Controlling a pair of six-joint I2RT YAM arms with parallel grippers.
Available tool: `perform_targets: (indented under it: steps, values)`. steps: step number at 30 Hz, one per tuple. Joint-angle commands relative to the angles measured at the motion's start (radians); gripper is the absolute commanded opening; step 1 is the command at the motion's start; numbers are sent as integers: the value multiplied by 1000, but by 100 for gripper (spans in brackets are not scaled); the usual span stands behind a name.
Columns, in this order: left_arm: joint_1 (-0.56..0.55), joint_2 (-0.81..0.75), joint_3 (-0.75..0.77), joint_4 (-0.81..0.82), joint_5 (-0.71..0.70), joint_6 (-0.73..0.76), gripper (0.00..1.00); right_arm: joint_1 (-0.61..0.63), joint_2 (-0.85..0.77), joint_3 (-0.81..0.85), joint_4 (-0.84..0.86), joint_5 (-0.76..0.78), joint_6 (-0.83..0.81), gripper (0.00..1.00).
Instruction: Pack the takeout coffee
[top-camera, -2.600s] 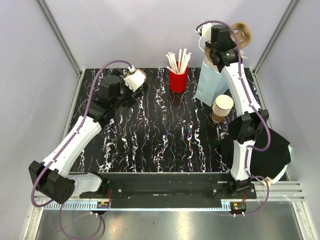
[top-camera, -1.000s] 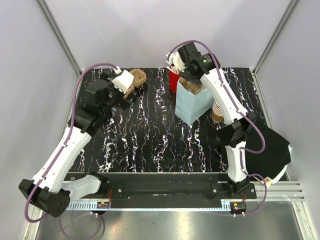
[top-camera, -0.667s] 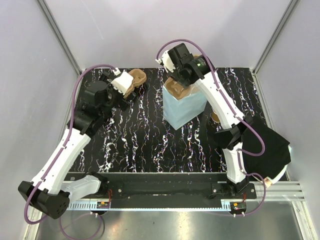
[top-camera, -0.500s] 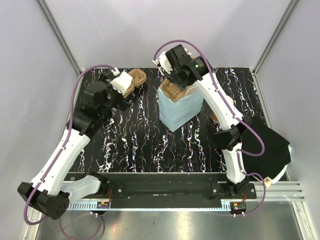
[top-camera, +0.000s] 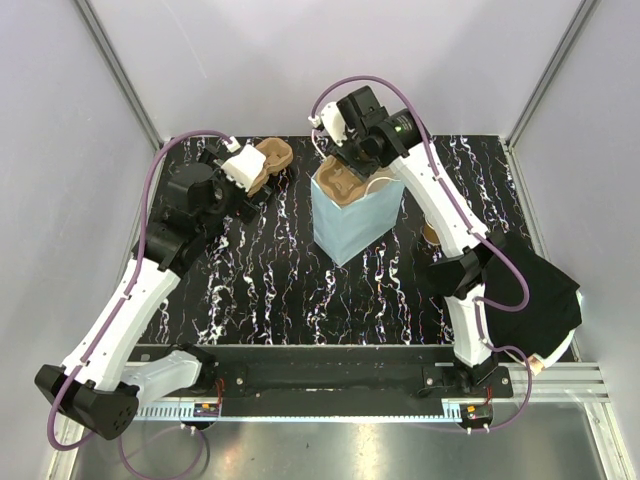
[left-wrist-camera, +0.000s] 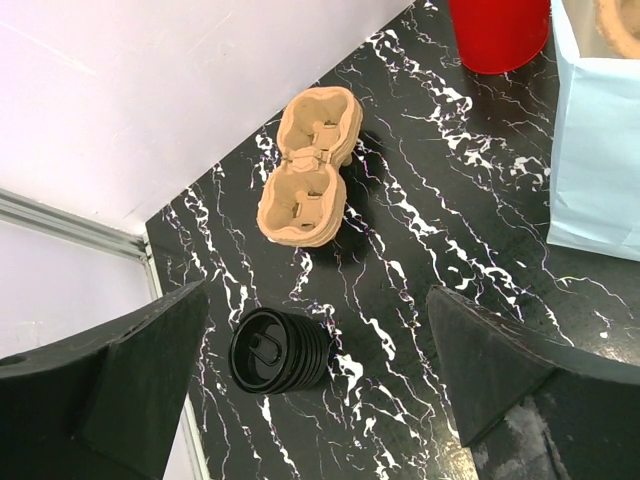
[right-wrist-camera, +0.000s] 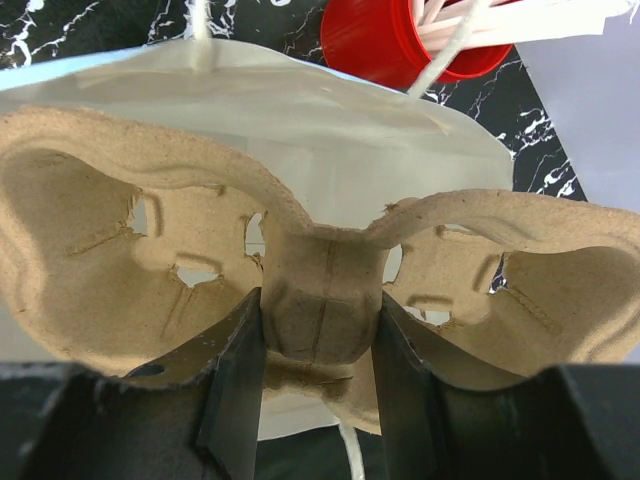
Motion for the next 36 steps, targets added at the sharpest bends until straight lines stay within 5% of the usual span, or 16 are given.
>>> perform_targets:
  steps: [1, 36]
  values:
    - [3, -1, 10, 39, 34, -26, 99, -22, 13, 8, -239, -43, 9, 42]
    - [4, 23, 9, 43, 51, -37, 99, -30, 63, -84, -291, -113, -5, 43]
